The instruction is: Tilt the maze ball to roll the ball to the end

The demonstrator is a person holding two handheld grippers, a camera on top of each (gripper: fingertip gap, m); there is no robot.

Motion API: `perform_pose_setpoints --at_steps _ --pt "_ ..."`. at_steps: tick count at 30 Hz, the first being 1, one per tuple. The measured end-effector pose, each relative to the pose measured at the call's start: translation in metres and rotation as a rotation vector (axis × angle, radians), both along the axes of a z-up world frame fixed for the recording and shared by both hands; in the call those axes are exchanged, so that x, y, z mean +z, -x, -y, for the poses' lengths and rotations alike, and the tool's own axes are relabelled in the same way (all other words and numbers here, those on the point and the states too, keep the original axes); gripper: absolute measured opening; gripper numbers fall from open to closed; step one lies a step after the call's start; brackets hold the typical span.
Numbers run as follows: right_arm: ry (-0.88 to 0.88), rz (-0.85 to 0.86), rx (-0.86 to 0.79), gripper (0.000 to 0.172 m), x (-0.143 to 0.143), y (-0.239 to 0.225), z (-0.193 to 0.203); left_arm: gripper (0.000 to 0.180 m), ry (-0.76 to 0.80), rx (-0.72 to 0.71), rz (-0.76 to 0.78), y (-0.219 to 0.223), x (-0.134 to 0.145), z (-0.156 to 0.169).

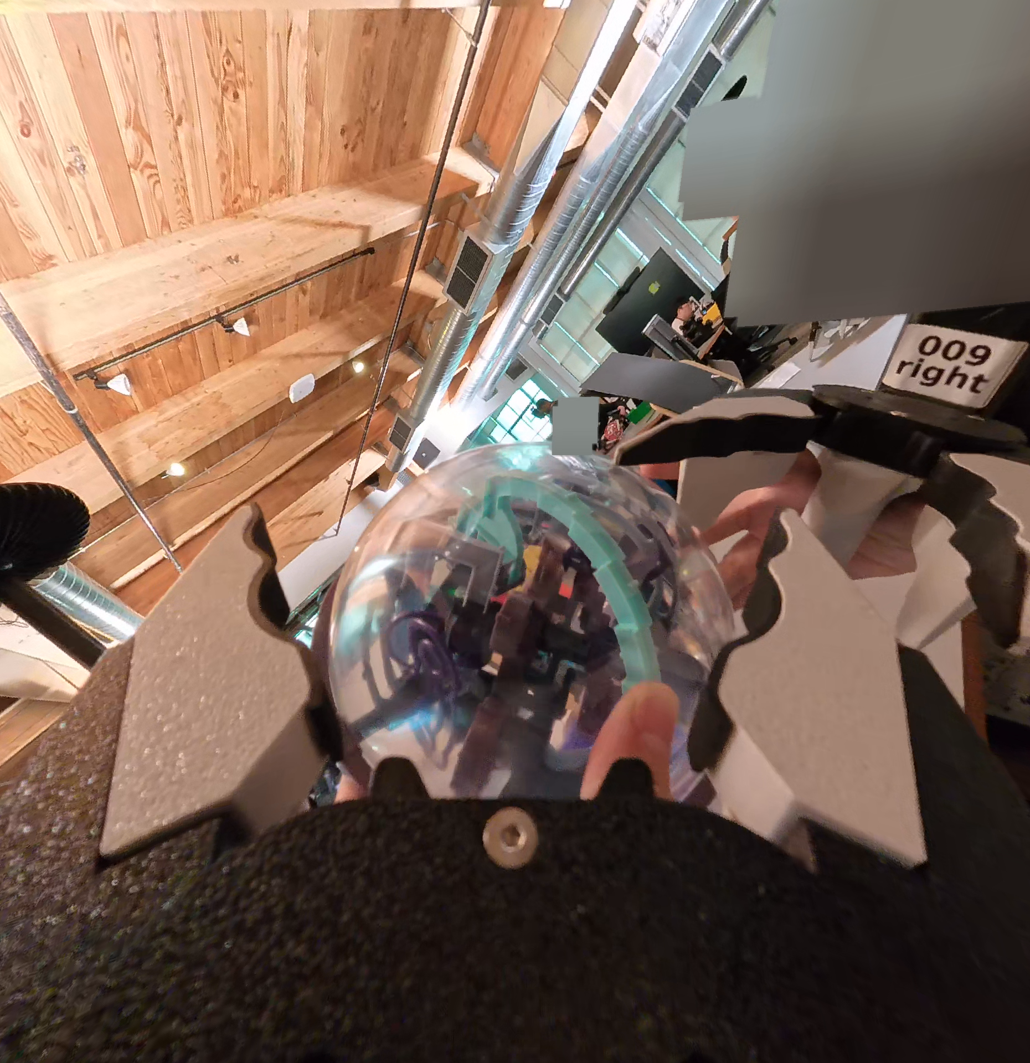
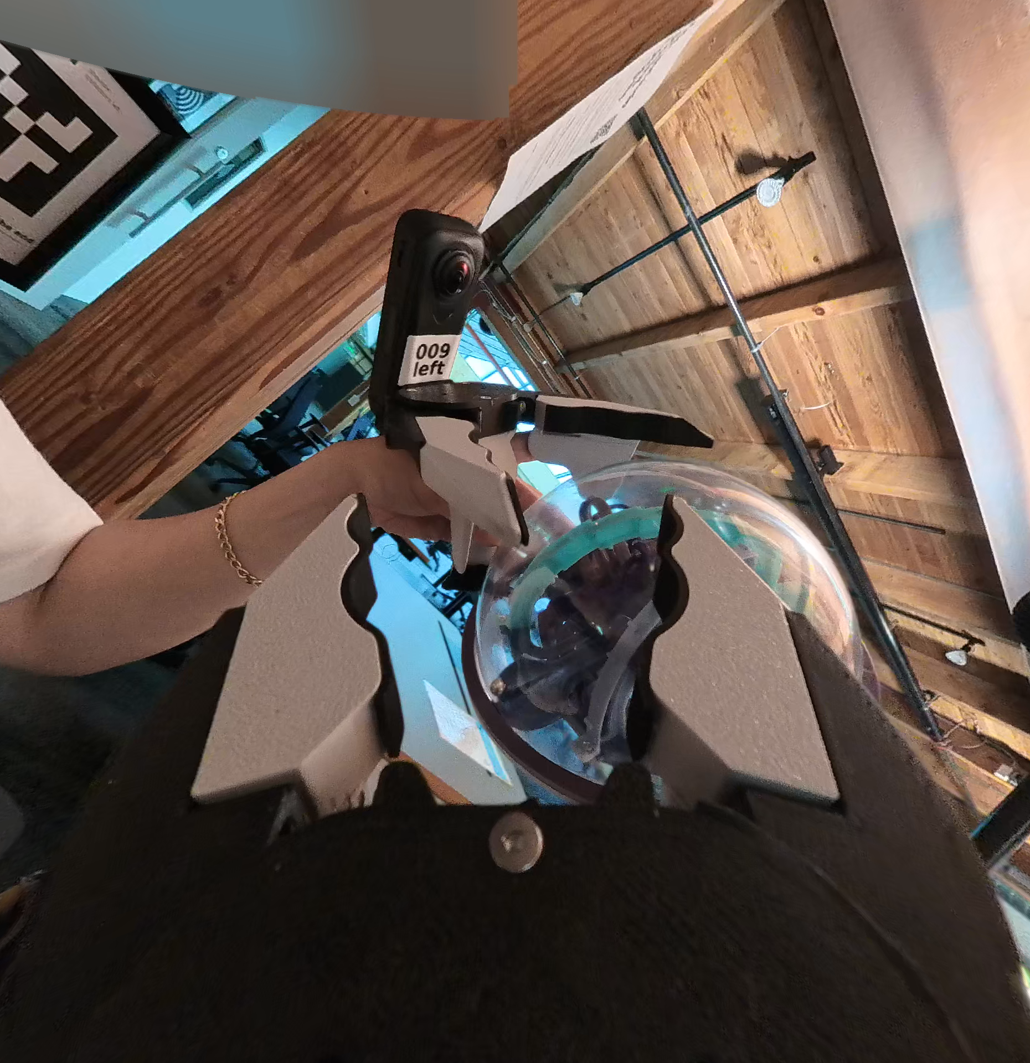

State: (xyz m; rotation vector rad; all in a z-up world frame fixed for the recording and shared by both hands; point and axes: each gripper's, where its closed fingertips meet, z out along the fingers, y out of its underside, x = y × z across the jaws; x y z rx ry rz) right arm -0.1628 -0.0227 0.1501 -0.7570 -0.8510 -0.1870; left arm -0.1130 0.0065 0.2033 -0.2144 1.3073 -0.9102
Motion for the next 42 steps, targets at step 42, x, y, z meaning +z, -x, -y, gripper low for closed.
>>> perform_pose_setpoints --at_steps 42 --pt "0.235 -0.442 0.036 0.092 -0.053 -0.117 -0.050 0.150 0.387 -0.273 0.046 -0.065 -0.093 -0.070"
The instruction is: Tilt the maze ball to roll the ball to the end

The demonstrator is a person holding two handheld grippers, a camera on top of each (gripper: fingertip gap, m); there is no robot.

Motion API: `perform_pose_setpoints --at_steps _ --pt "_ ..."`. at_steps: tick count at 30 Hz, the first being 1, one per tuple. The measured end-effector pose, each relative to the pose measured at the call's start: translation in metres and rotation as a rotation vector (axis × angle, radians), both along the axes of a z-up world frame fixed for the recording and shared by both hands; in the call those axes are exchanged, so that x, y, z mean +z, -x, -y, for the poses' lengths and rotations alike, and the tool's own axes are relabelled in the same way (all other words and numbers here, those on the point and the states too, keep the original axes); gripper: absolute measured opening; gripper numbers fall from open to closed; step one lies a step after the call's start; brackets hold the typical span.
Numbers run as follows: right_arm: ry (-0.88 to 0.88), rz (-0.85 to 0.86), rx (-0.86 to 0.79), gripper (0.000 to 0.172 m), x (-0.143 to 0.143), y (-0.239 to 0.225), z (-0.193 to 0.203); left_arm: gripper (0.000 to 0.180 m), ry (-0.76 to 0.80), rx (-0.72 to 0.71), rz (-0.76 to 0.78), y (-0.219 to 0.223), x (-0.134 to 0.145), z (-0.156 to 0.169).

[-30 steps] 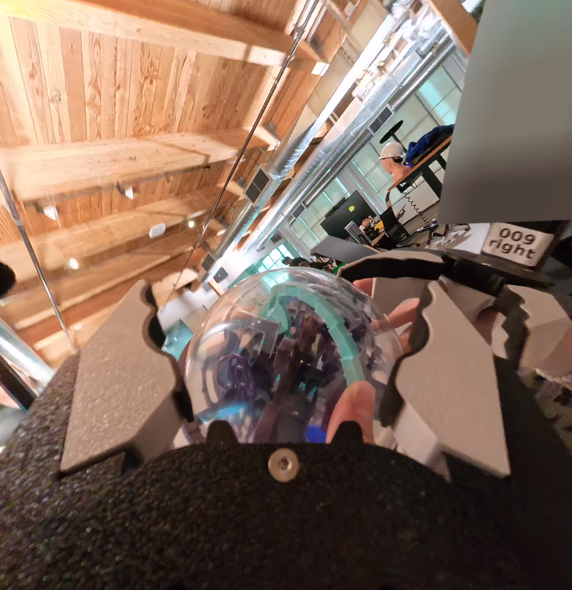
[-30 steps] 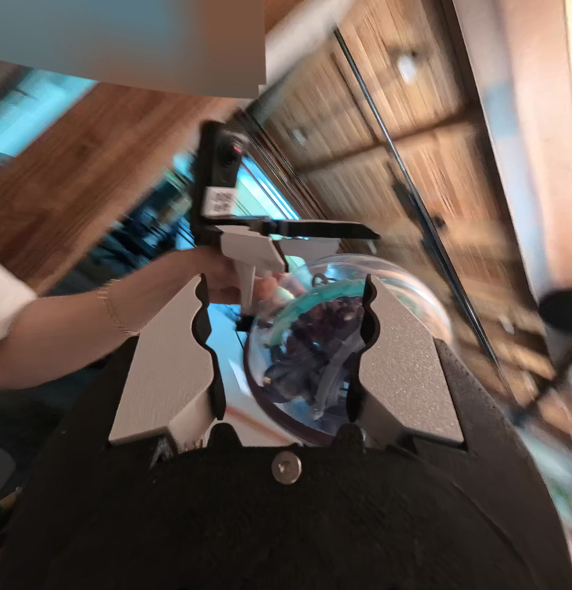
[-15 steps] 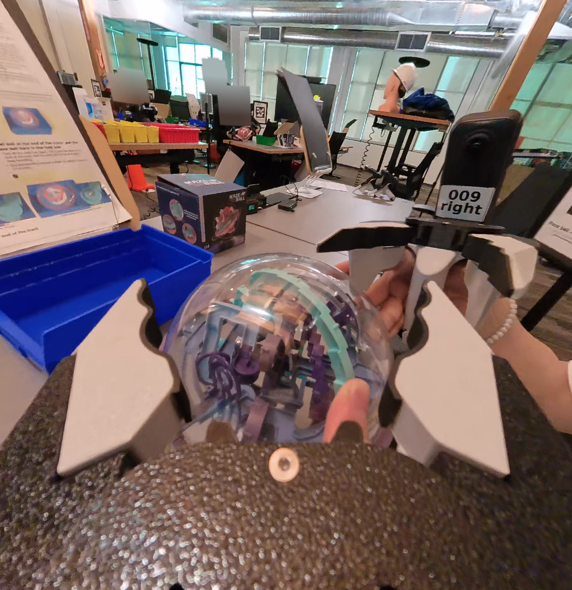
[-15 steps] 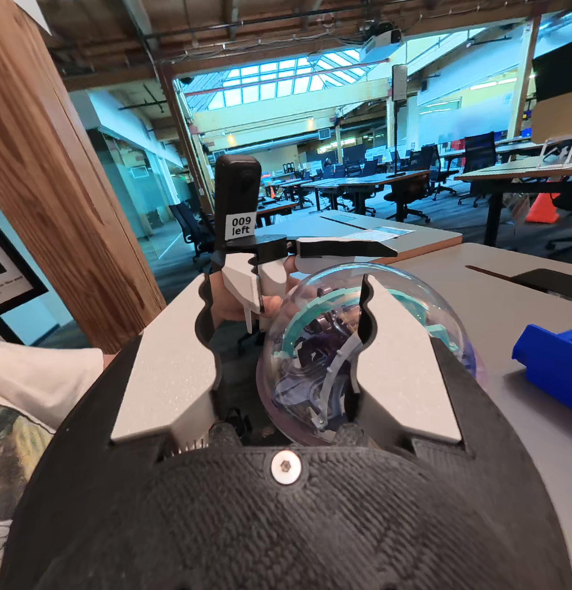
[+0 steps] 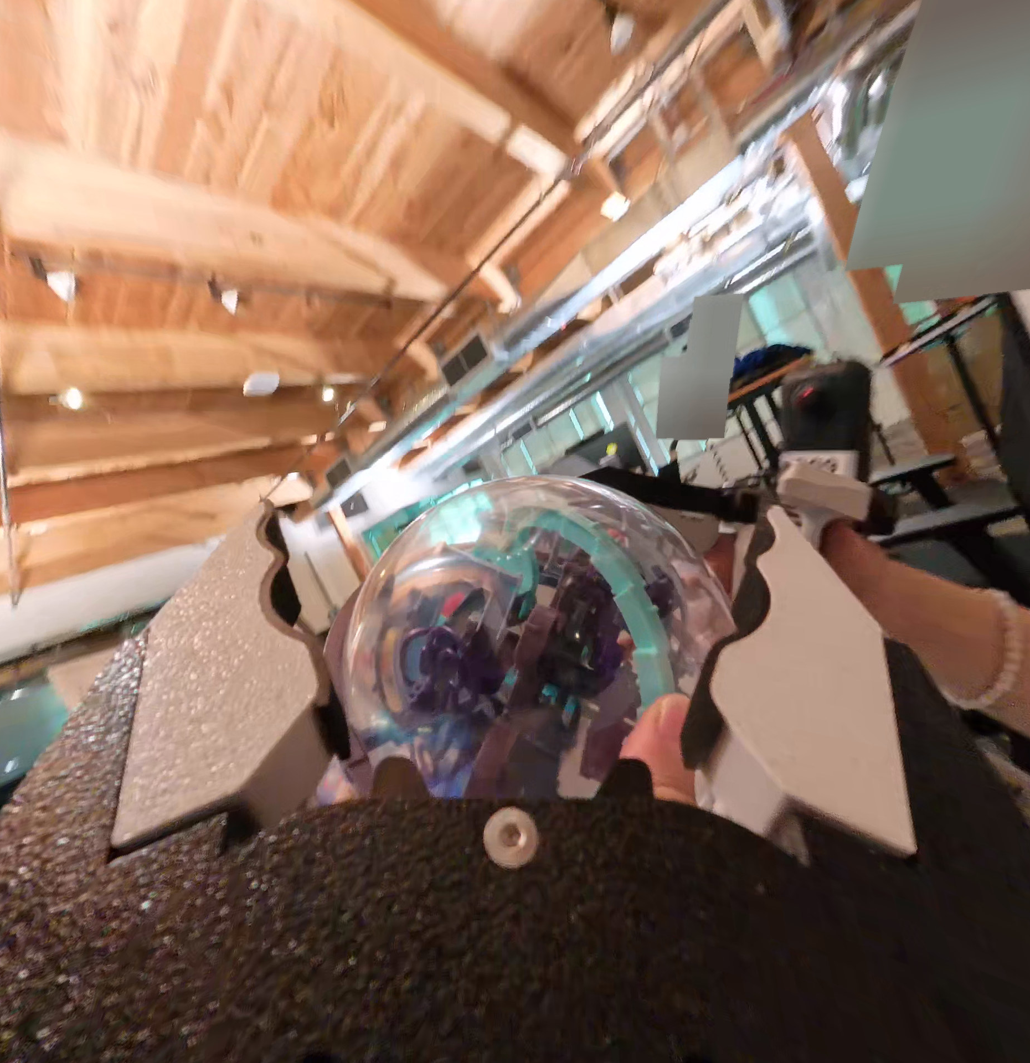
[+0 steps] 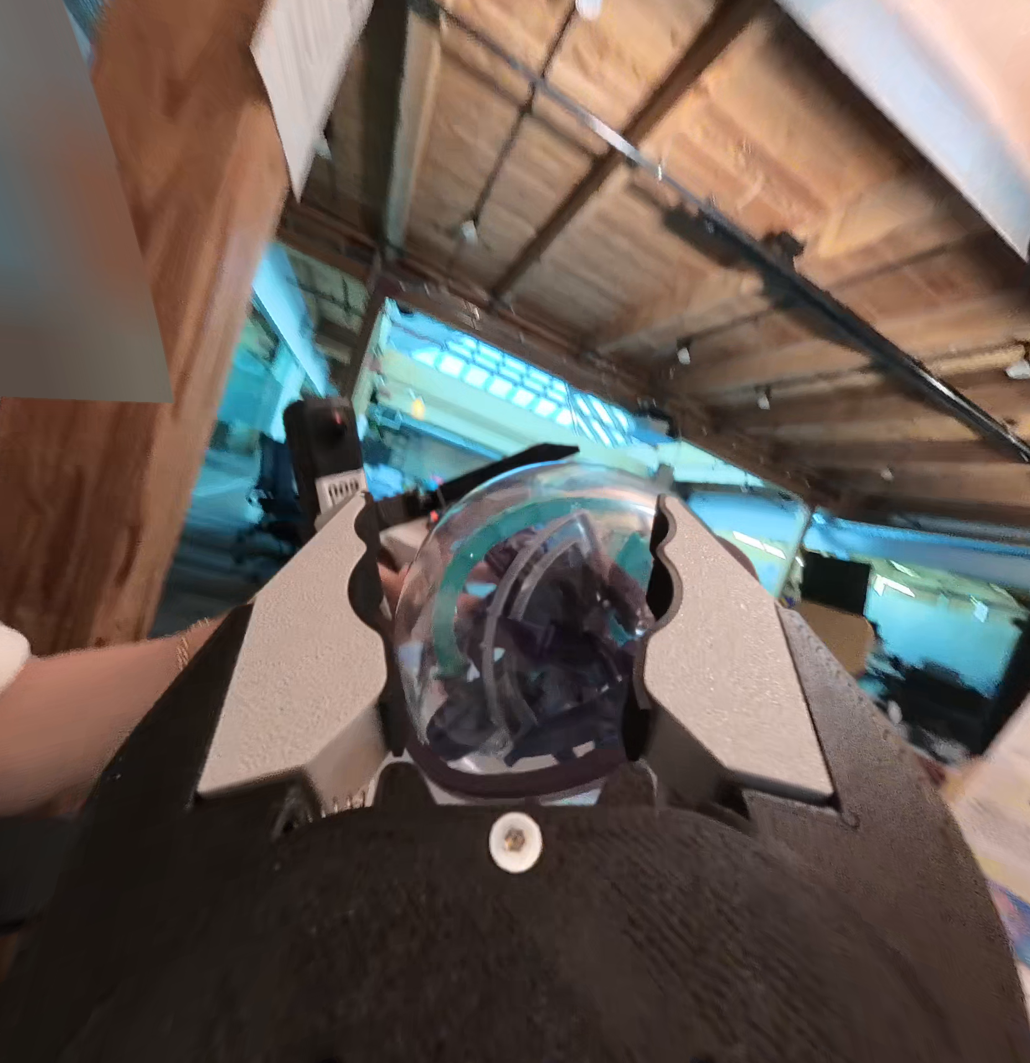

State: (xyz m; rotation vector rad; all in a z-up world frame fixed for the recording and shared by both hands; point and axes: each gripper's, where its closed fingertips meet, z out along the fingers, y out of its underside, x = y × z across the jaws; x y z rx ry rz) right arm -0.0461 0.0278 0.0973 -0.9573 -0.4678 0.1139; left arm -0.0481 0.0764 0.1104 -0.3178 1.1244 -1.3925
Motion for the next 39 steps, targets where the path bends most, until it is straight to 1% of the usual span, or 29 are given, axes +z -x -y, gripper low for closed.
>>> perform_pose_setpoints --at_steps 2,4,6,8,10,11,12,13,15,17,18,21,23,25,26,27,28,30,31,33,35,37,39 --pt "-0.091 -0.085 0.059 0.093 0.022 -0.005 0.014 0.151 -0.008 -0.035 0.050 0.011 0.012 0.009" --pt "-0.140 -0.164 0.084 0.093 0.033 -0.014 0.018 0.152 -0.036 -0.022 0.082 0.016 0.016 0.014" --pt "-0.149 -0.198 0.087 0.100 0.031 -0.019 0.016 0.153 -0.023 -0.027 0.099 0.020 0.018 0.016" --pt "-0.179 -0.272 0.101 0.102 0.028 -0.027 0.016 0.154 0.035 -0.092 0.124 0.028 0.021 0.018" --pt "-0.177 -0.395 0.156 0.113 0.023 -0.036 0.013 0.154 0.083 -0.174 0.144 0.033 0.019 0.021" --pt "-0.164 -0.433 0.141 0.112 0.018 -0.042 0.009 0.155 0.116 -0.170 0.131 0.030 0.016 0.016" --pt "-0.150 -0.432 0.121 0.114 0.012 -0.044 0.004 0.155 0.150 -0.158 0.106 0.024 0.012 0.010" --pt "-0.149 -0.443 0.115 0.121 0.007 -0.046 0.000 0.155 0.169 -0.165 0.083 0.020 0.007 0.008" --pt "-0.158 -0.529 0.161 0.126 0.004 -0.055 0.000 0.157 0.202 -0.208 0.035 0.015 -0.002 0.008" --pt "-0.204 -0.651 0.253 0.124 0.005 -0.070 0.008 0.157 0.281 -0.274 -0.012 0.012 -0.007 0.005" --pt "-0.225 -0.686 0.271 0.121 0.002 -0.076 0.010 0.157 0.325 -0.304 -0.025 0.009 -0.009 0.002" --pt "-0.225 -0.724 0.294 0.124 -0.009 -0.080 0.007 0.157 0.405 -0.315 0.033 0.008 -0.009 -0.015" --pt "-0.261 -0.765 0.317 0.117 -0.015 -0.084 0.010 0.157 0.447 -0.329 0.026 0.005 -0.012 -0.023" --pt "-0.292 -0.781 0.295 0.119 -0.020 -0.088 0.012 0.157 0.452 -0.305 -0.042 -0.006 -0.020 -0.025" --pt "-0.286 -0.787 0.278 0.121 -0.023 -0.093 0.009 0.157 0.444 -0.292 -0.111 -0.014 -0.027 -0.024" --pt "-0.293 -0.789 0.266 0.122 -0.027 -0.094 0.008 0.157 0.472 -0.299 -0.218 -0.024 -0.038 -0.022" --pt "-0.309 -0.795 0.280 0.126 -0.028 -0.093 0.010 0.157 0.502 -0.349 -0.339 -0.033 -0.049 -0.015" --pt "-0.349 -0.806 0.318 0.127 -0.026 -0.091 0.019 0.157 0.562 -0.498 -0.572 -0.040 -0.073 0.005" --pt "-0.357 -0.795 0.305 0.127 -0.025 -0.091 0.021 0.157 0.606 -0.522 -0.637 -0.044 -0.080 0.005" --pt "-0.351 -0.787 0.251 0.129 -0.028 -0.093 0.020 0.157 0.625 -0.532 -0.697 -0.046 -0.089 0.005" --pt "-0.334 -0.765 0.189 0.129 -0.031 -0.094 0.017 0.157 0.595 -0.502 -0.797 -0.050 -0.105 0.006" --pt "-0.277 -0.765 0.169 0.131 -0.035 -0.094 0.011 0.157 0.571 -0.493 -0.884 -0.050 -0.117 0.008" --pt "-0.233 -0.750 0.160 0.135 -0.036 -0.092 0.007 0.157 0.553 -0.496 -0.925 -0.050 -0.122 0.009"
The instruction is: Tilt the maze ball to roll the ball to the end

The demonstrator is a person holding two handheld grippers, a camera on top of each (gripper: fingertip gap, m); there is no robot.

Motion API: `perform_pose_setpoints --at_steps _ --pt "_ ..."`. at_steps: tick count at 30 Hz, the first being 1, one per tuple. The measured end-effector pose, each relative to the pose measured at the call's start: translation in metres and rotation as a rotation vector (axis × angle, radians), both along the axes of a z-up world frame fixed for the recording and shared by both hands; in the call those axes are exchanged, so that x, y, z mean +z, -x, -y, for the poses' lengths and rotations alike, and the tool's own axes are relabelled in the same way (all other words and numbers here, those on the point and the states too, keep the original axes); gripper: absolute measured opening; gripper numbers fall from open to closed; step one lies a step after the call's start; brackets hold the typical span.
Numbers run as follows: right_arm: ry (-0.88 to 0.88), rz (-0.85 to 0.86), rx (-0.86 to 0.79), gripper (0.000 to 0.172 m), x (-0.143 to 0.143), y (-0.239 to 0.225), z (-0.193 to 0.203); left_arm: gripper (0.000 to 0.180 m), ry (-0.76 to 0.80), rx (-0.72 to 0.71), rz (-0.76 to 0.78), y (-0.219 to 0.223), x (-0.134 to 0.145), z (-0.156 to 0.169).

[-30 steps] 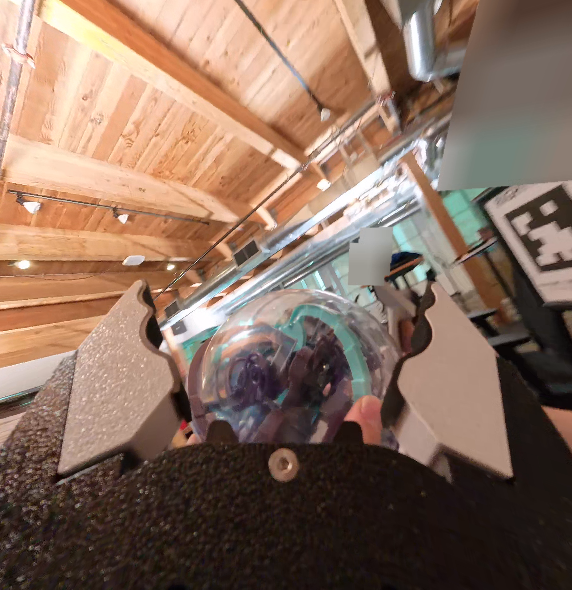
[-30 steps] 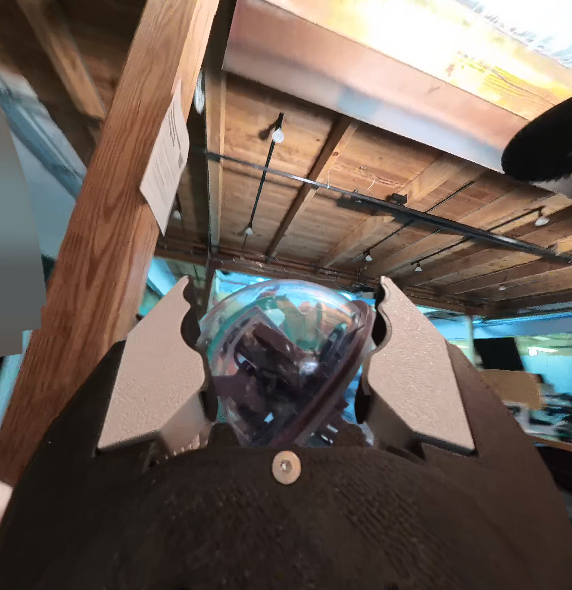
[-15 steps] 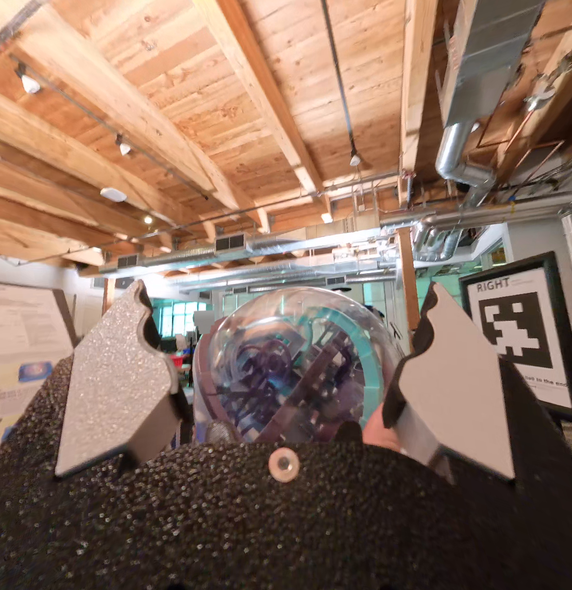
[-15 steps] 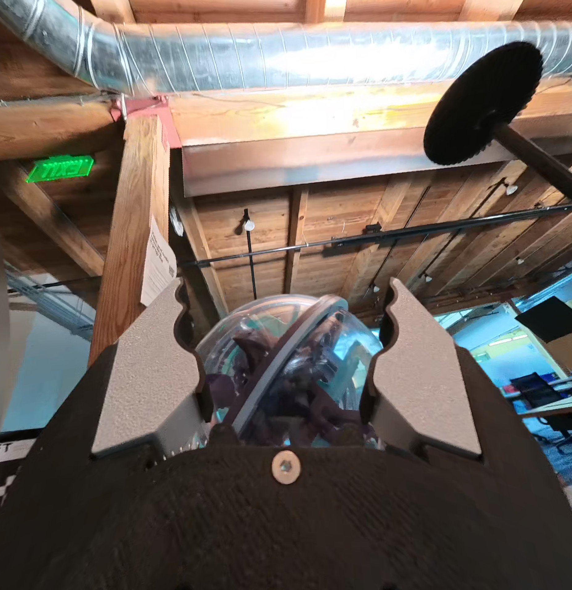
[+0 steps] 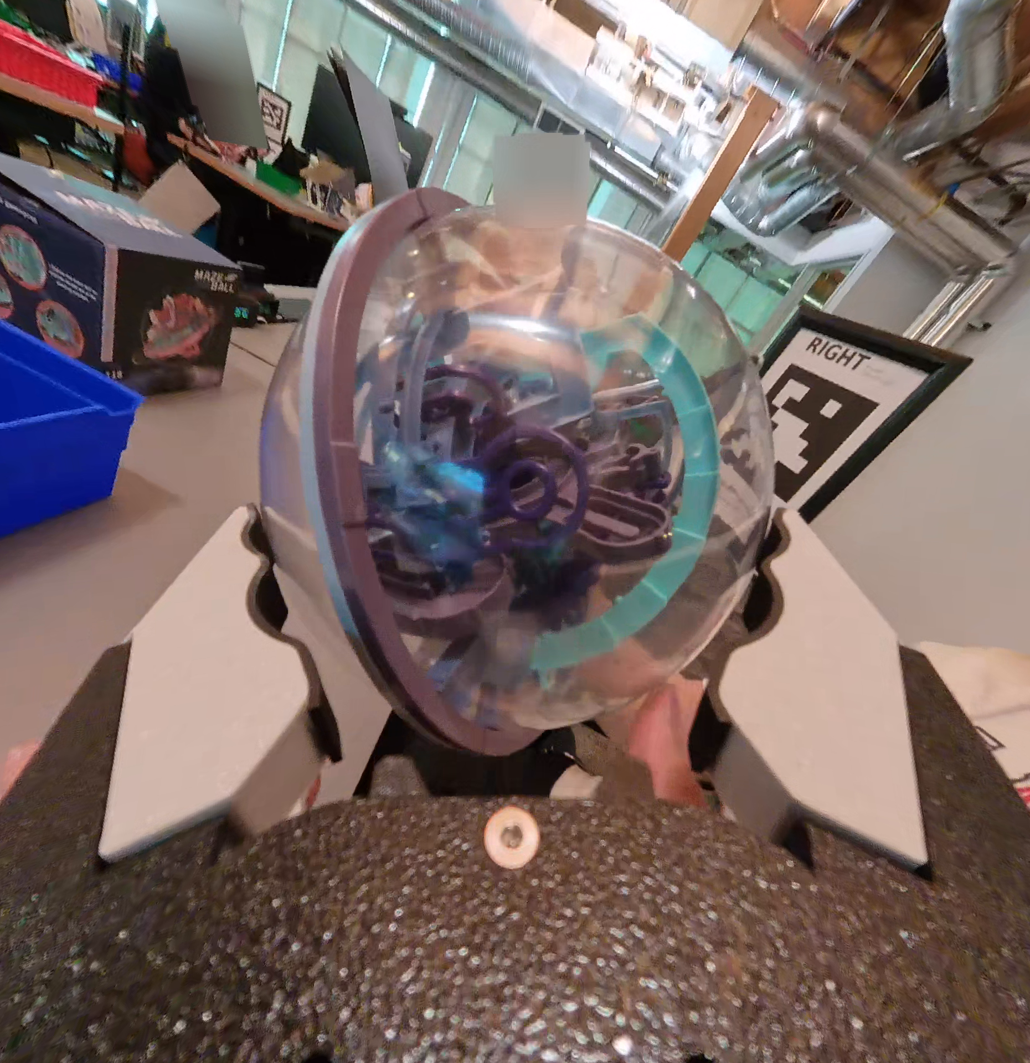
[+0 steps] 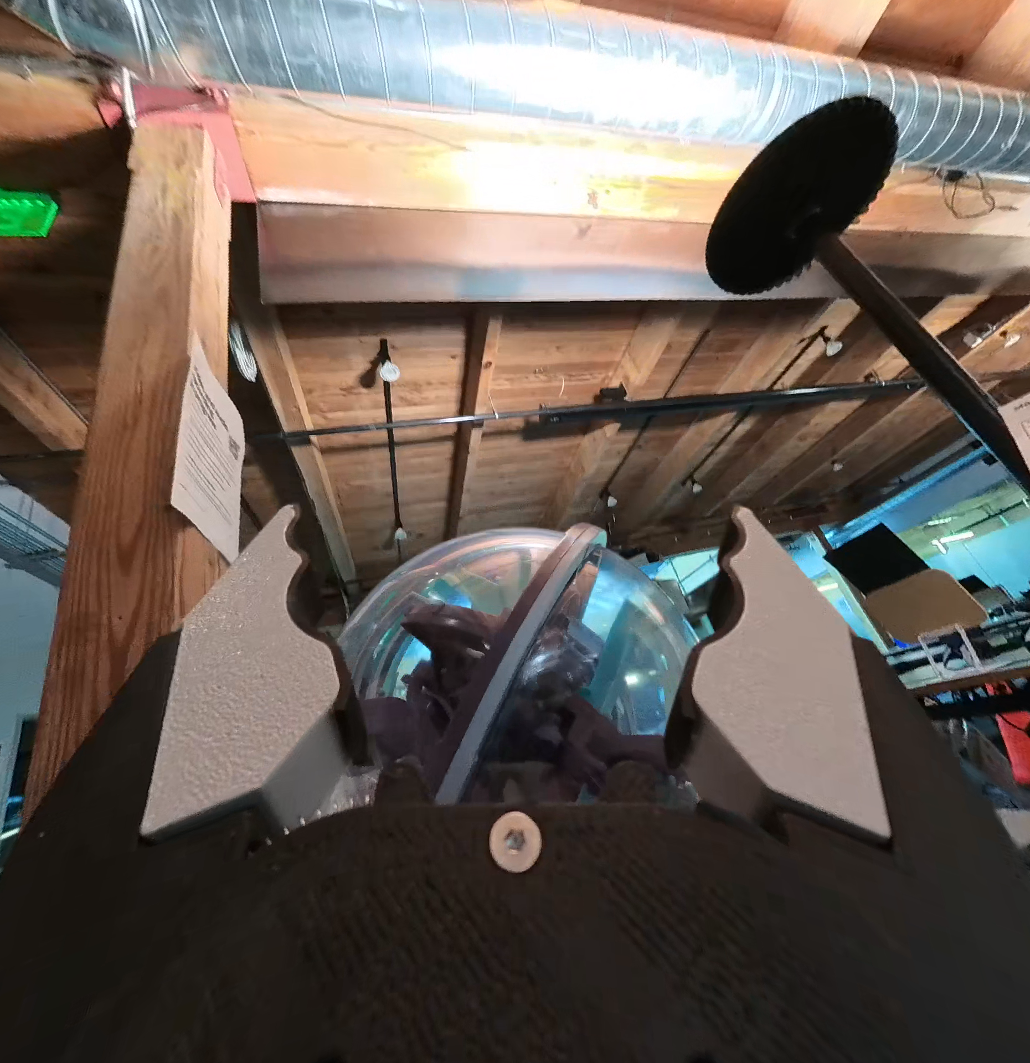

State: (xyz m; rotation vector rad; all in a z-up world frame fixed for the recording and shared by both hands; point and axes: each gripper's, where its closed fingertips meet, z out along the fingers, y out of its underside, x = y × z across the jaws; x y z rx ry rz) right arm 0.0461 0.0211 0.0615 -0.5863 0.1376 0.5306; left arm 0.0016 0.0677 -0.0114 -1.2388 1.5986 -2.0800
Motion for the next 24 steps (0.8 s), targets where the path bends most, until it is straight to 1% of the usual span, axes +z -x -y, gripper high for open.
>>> perform_pose_setpoints --at_steps 3,7,11,14,16,17,20,24 --pt "0.044 0.029 0.019 0.143 0.000 0.004 -0.005 0.158 -0.015 0.010 0.022 0.000 0.002 0.001" --pt "0.079 0.051 0.053 0.147 -0.002 0.009 -0.006 0.157 -0.116 0.038 0.082 0.002 0.004 0.005" --pt "0.121 0.053 0.100 0.153 -0.008 0.017 -0.010 0.157 -0.200 0.019 0.093 0.007 0.005 0.009" --pt "0.149 0.067 0.137 0.151 -0.012 0.023 -0.014 0.158 -0.196 0.050 0.168 0.006 0.018 0.011" --pt "0.214 0.114 0.163 0.147 -0.021 0.035 -0.024 0.158 -0.178 0.093 0.250 0.005 0.033 0.008" --pt "0.244 0.134 0.159 0.150 -0.026 0.040 -0.030 0.157 -0.171 0.109 0.271 0.005 0.038 0.007" --pt "0.237 0.118 0.157 0.149 -0.026 0.040 -0.028 0.158 -0.198 0.095 0.251 0.006 0.038 0.009" --pt "0.273 0.147 0.179 0.148 -0.023 0.038 -0.024 0.157 -0.269 0.053 0.155 0.008 0.022 0.011"
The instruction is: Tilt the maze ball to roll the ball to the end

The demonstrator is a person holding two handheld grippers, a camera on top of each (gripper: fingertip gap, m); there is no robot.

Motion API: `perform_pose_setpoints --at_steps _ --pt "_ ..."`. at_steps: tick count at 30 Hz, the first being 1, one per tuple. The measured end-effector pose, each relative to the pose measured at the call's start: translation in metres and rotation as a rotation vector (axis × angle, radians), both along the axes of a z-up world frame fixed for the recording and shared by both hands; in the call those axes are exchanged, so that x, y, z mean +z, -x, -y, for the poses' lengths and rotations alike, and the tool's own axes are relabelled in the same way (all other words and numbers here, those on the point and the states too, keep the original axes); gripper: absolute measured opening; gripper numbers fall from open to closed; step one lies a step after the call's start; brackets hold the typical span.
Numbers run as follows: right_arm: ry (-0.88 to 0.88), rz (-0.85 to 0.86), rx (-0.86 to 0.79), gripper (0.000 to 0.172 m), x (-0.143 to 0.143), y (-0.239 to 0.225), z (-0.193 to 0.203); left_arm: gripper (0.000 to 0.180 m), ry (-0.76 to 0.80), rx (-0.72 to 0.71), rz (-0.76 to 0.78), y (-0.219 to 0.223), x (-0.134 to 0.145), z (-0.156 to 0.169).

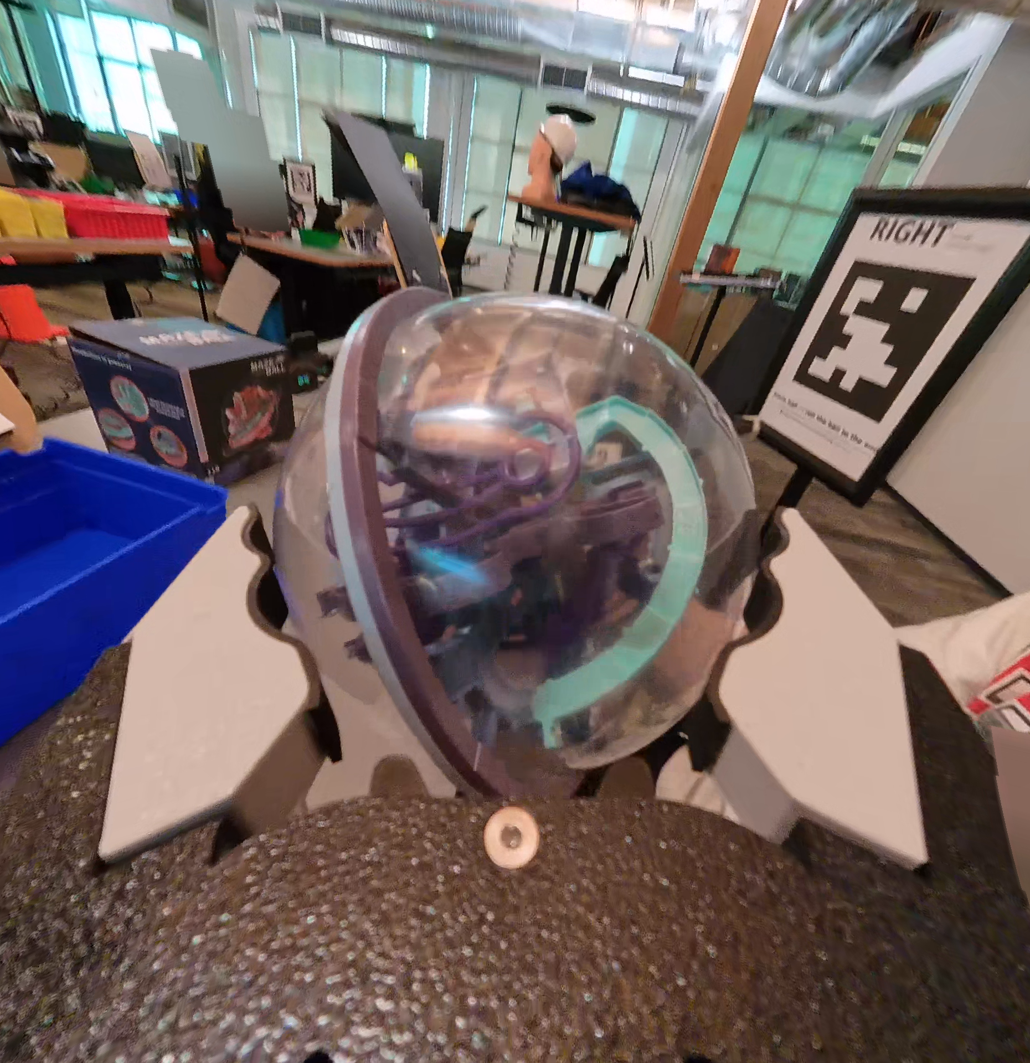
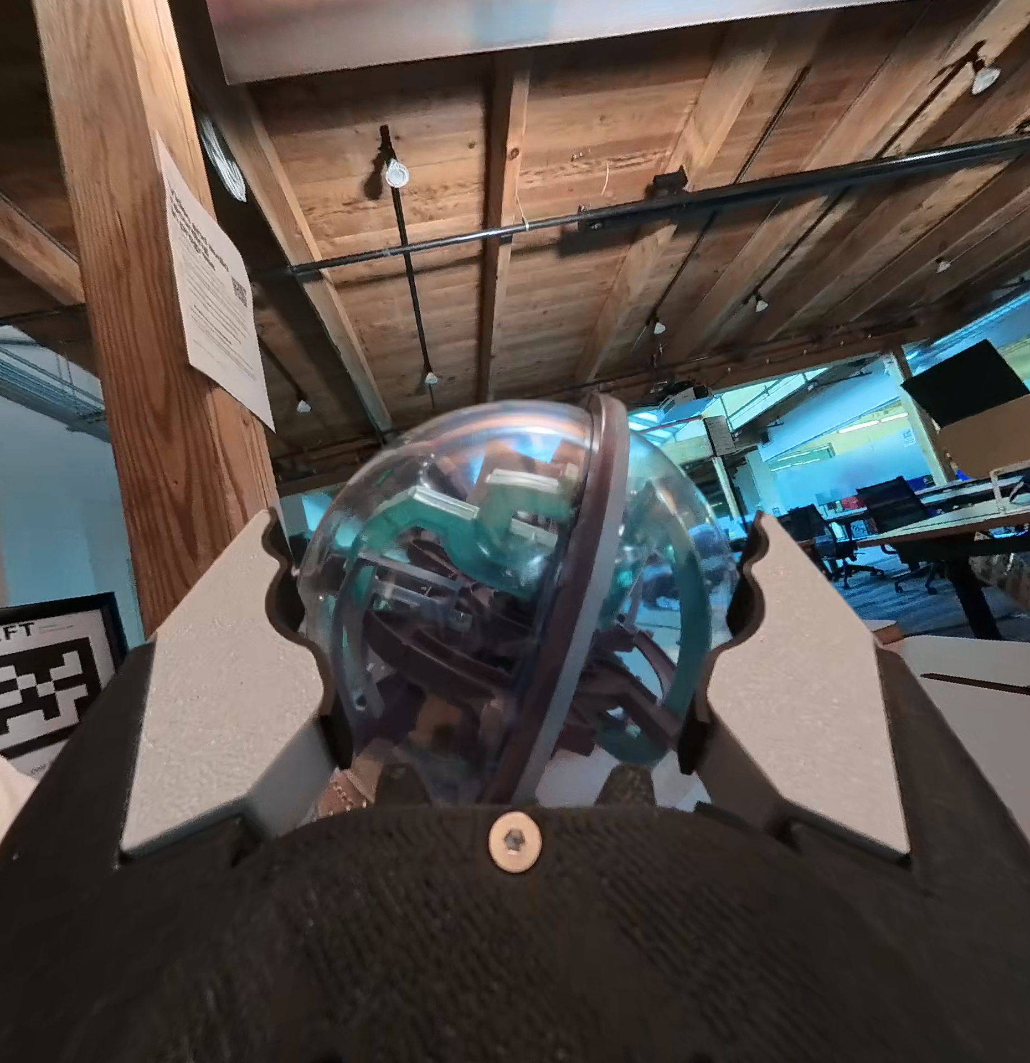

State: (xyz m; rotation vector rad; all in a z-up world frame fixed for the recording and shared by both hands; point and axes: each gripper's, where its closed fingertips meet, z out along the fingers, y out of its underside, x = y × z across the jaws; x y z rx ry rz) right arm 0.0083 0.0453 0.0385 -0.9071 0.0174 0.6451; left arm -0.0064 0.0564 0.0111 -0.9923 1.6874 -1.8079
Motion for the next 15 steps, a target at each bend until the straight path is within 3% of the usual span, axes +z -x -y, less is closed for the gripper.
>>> perform_pose_setpoints --at_steps 15 --pt "0.077 0.108 -0.046 0.148 0.005 0.011 -0.008 0.157 0.003 -0.007 0.095 0.003 0.014 -0.002"
